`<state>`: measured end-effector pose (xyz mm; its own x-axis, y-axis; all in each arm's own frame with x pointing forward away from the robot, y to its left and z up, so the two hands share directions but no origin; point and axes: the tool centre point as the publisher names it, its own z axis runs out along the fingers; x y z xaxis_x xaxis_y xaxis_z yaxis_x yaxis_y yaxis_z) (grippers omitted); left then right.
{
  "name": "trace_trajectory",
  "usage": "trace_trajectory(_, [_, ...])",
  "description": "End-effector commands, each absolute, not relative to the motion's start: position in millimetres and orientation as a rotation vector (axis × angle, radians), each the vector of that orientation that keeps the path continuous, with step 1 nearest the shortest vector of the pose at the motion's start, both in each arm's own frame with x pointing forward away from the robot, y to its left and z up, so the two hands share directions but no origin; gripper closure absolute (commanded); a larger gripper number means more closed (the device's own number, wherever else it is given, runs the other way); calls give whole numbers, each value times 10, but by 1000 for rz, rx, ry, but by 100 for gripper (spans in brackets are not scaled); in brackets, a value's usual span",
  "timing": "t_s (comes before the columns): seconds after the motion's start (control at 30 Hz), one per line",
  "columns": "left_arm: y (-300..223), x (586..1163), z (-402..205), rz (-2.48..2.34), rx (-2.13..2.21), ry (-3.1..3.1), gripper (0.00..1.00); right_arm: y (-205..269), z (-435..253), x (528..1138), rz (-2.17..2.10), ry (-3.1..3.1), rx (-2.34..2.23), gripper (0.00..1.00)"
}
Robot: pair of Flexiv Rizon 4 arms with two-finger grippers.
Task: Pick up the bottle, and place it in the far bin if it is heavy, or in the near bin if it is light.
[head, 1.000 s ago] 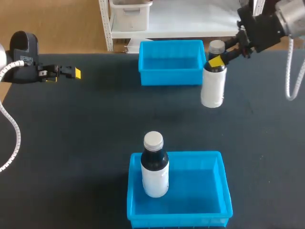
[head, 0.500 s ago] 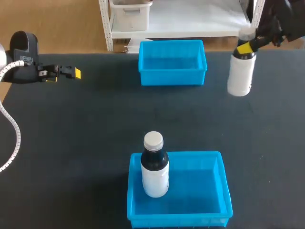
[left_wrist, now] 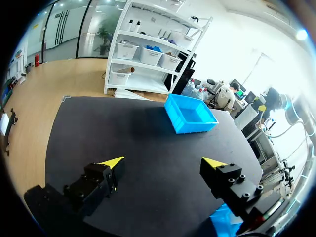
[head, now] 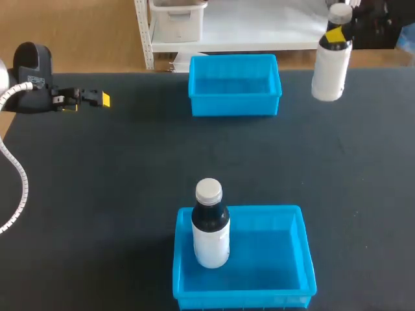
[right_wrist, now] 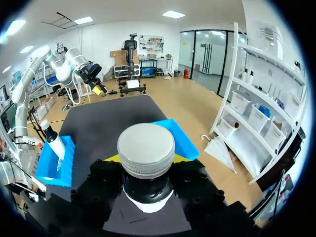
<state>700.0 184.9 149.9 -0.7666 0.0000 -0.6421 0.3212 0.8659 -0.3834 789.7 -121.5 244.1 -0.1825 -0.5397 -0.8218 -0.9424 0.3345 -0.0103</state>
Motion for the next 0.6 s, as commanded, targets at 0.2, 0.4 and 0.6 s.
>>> trace_trajectory(0.2, [1850,7000,1499,-636,231,2374,0,-768,2643,8358,709,1793,-1389,64])
trace_trajectory(0.4, [1850,7000,1499,-636,231,2374,0,-373,2686,8579,734,1747,-1452,64])
trace_trajectory(0.6, [1850,7000,1499,-636,231,2374,0,-24,2614,8742,777,1714,-1498,63])
